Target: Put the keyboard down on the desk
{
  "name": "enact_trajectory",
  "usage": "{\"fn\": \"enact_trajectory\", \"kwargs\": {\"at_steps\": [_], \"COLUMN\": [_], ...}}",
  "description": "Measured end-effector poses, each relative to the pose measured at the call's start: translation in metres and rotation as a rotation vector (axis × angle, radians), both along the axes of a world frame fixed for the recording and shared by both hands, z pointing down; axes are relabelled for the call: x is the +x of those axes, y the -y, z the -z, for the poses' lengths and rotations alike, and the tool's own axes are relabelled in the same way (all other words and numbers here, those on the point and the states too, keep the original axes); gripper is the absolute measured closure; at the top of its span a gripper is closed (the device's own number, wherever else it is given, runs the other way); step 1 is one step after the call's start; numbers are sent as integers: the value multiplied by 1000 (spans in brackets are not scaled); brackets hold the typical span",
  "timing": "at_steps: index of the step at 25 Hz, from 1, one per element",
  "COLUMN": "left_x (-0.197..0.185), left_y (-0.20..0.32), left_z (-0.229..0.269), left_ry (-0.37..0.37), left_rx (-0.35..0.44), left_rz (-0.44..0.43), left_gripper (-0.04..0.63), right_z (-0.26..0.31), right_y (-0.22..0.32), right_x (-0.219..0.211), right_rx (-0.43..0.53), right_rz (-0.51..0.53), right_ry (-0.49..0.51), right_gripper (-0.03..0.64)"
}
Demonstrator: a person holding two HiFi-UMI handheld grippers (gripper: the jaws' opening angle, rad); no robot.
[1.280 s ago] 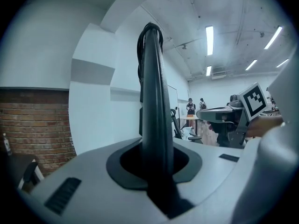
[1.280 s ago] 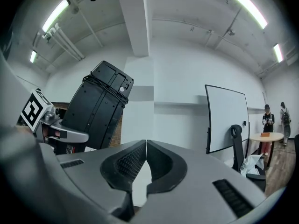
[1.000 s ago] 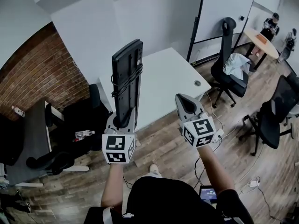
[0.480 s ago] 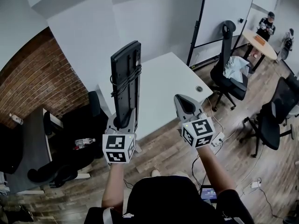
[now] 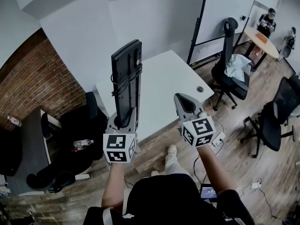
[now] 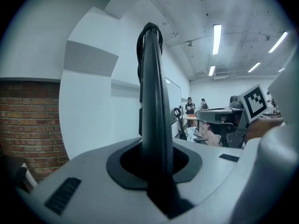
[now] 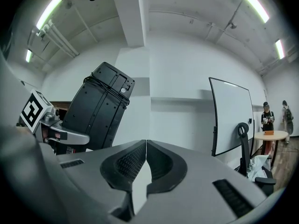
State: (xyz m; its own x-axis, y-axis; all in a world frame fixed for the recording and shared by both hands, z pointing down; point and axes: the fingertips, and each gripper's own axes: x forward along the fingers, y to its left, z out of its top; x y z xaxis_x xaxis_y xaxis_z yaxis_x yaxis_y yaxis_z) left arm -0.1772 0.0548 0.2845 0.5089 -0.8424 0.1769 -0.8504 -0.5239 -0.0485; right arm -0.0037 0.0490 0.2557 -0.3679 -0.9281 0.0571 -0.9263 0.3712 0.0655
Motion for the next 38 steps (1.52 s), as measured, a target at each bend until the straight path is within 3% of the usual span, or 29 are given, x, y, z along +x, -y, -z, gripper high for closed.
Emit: {"fn": "enact_trajectory", "kwargs": {"at_steps": [19,30,38], "left_x": [81,105,117], "left_y": [139,189,200], "left_z": [-17,-41,-68], "left_ry": [41,96,178], "left_rx": [-36,-67,-96], "left_rz": [70,142,155], "left_gripper": [508,508,508], "right_z": [-21,-38,-61], "right_y": [159,216,239], "right_x": [75,100,105], "right_rx": [-46,-78,-128], "right_rz": [91,163,209], "right_ry": [33,27,57], "right_gripper": [575,575,575]}}
